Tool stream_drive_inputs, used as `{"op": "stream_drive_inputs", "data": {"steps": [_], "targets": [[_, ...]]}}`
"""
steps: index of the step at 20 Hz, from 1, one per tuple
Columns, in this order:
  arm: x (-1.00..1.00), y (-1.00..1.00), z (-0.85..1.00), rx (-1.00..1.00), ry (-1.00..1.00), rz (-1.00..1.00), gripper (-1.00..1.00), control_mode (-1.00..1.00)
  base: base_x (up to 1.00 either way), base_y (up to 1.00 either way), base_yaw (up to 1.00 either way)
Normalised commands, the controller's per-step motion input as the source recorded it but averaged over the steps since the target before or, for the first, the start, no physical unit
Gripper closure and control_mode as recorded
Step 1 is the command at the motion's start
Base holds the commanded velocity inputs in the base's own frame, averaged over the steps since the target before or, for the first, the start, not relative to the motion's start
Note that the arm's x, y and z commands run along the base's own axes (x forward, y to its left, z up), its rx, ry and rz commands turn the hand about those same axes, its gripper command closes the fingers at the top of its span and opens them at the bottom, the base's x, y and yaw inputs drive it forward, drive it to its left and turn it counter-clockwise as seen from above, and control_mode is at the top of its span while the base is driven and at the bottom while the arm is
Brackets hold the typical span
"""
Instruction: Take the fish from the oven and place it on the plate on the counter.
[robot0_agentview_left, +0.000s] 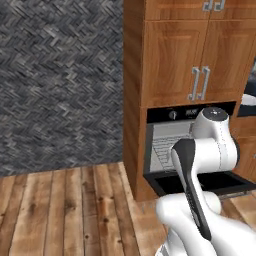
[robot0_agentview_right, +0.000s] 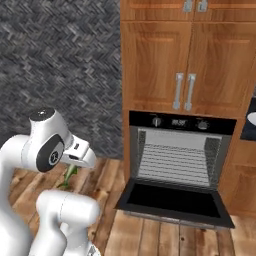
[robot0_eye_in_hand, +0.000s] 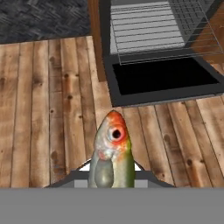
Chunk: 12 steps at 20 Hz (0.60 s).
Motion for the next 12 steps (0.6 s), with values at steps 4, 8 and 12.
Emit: {"op": "stream_drive_inputs", "data": {"steps": [4,8,12], "targets": [[0.0,0.0,0.0,0.0,0.0,0.0,1.0,1.0,0.12,-1.0,0.0],[0.0,0.0,0.0,0.0,0.0,0.0,1.0,1.0,0.17,-1.0,0.0],[0.0,0.0,0.0,0.0,0.0,0.0,1.0,1.0,0.0,-1.0,0.0]]}}
